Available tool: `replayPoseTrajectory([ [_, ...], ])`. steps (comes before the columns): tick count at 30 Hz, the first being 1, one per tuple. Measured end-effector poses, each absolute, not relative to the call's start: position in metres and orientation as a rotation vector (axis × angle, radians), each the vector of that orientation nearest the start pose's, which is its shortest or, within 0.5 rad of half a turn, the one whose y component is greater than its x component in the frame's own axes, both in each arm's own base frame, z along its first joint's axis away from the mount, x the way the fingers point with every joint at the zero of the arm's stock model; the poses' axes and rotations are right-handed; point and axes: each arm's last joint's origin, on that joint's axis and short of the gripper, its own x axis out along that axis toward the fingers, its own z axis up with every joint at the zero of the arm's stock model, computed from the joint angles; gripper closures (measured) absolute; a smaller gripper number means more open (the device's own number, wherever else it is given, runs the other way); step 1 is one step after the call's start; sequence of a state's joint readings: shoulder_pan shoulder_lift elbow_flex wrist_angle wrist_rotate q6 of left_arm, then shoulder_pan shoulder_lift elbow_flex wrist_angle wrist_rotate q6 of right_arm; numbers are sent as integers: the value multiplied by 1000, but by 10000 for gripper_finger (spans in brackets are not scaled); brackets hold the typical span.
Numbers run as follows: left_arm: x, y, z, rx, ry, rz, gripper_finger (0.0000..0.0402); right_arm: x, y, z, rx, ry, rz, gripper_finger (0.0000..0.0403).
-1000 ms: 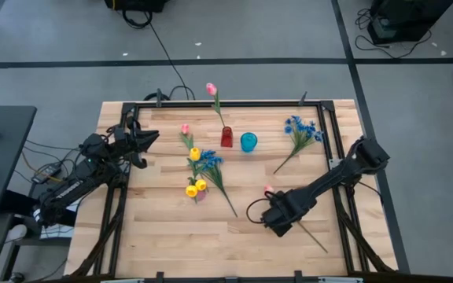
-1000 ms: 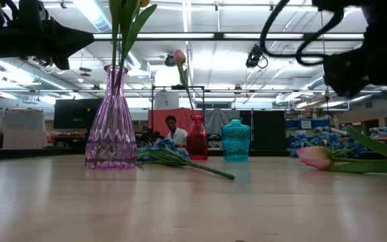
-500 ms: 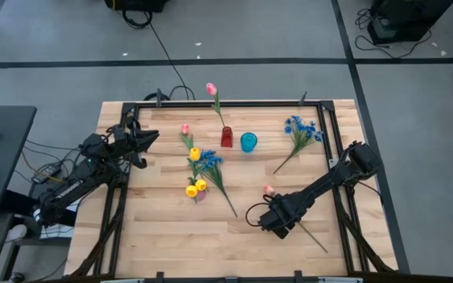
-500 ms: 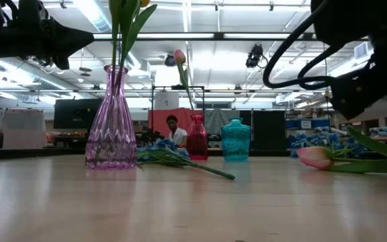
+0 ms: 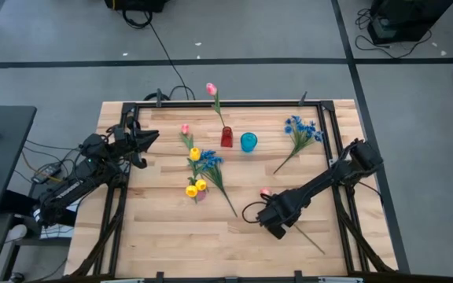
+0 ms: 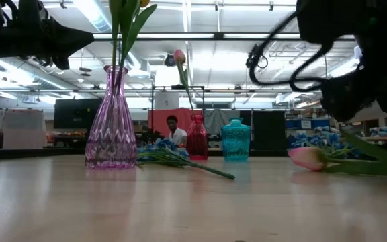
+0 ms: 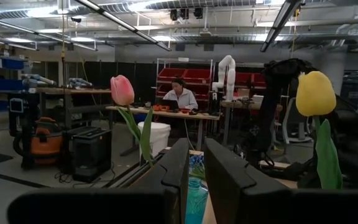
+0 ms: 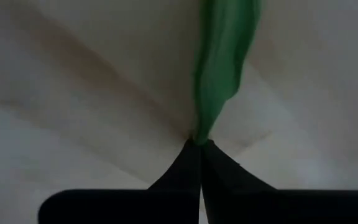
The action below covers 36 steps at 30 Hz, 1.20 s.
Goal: Sort flowers into vase by color
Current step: Put the bottom pink flower into the red vase
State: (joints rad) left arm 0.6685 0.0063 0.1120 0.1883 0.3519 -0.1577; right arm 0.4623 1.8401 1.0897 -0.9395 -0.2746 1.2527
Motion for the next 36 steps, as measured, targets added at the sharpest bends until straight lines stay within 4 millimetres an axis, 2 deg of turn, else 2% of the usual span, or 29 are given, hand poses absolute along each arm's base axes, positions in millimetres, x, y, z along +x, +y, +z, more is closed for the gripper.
replayPoseTrajectory([
  [7,72,44,218,-12,-280,293,347,259,125,186,757,1509,-605,399],
  [14,73,45,215,-29,-251,296,347,265,105,226,664,1013,-646,399],
  [18,73,45,215,-34,-249,295,347,278,79,239,561,811,-697,399],
  [22,73,45,215,-38,-250,294,347,301,48,252,363,599,-733,399],
  [28,73,45,215,-38,-250,294,347,333,-6,285,197,321,-648,399],
  [36,73,45,215,-35,-252,294,347,336,-56,302,76,196,-675,399],
])
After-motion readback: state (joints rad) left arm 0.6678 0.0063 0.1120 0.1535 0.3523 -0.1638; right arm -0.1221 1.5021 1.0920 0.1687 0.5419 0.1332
